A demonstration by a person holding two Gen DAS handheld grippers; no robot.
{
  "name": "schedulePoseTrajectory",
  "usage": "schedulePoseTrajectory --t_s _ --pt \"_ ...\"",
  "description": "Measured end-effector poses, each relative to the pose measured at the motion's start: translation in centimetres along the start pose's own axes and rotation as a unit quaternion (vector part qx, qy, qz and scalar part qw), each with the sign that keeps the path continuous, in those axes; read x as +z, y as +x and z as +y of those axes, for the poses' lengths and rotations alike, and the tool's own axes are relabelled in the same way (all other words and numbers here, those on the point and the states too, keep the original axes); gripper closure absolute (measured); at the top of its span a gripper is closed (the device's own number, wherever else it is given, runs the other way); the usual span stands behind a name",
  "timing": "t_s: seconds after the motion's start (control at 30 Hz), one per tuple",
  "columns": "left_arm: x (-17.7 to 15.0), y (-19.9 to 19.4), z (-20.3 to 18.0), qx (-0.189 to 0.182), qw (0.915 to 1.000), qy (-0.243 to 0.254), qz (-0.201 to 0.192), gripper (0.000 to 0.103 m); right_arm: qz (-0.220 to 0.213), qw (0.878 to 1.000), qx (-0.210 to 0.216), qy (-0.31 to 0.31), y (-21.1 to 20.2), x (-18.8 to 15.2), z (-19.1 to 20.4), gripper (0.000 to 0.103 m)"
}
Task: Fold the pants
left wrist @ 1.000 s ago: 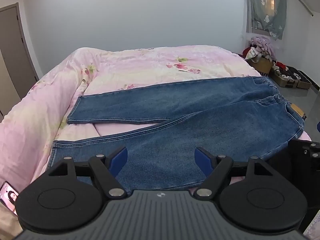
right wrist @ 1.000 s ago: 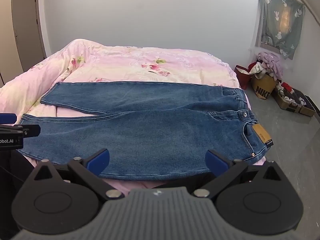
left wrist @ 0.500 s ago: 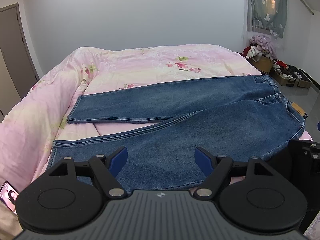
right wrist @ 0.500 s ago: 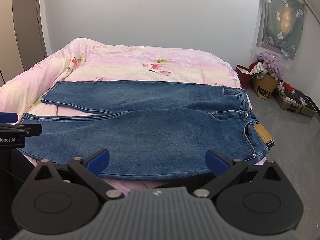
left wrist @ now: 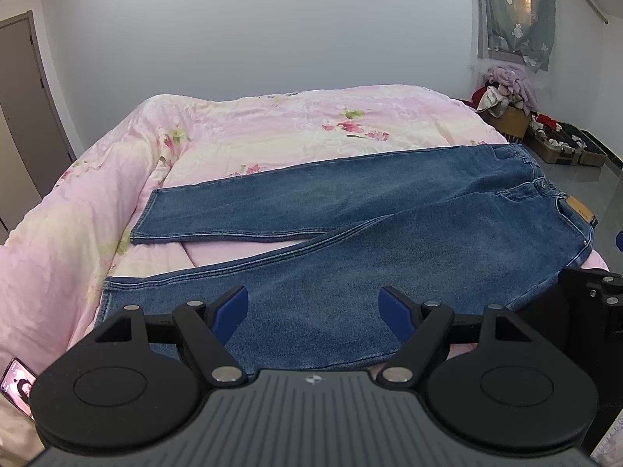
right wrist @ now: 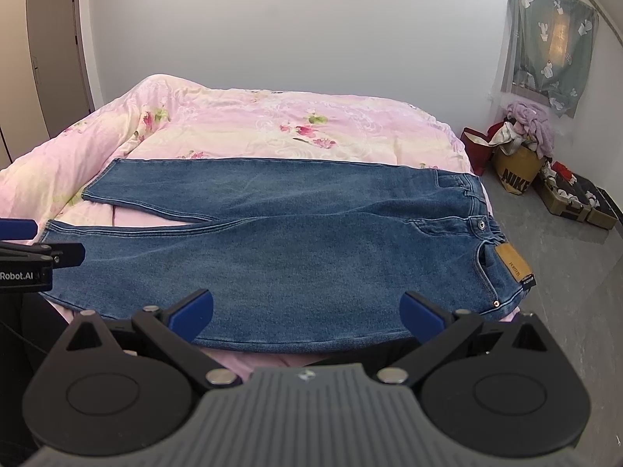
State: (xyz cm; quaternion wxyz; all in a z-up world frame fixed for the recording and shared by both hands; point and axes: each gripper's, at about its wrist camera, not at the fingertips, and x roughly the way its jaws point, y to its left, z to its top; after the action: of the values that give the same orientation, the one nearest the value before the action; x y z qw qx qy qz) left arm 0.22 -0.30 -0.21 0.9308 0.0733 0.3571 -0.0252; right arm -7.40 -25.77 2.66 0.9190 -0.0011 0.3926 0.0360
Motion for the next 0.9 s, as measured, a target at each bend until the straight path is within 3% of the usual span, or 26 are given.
schedulePoseTrajectory --t_s 0.9 --pt "0.34 -0.31 -0.79 -0.004 1.0000 0.005 -0.001 0.014 0.007 1.000 0.005 0.014 0.37 -0.28 -0.39 0.005"
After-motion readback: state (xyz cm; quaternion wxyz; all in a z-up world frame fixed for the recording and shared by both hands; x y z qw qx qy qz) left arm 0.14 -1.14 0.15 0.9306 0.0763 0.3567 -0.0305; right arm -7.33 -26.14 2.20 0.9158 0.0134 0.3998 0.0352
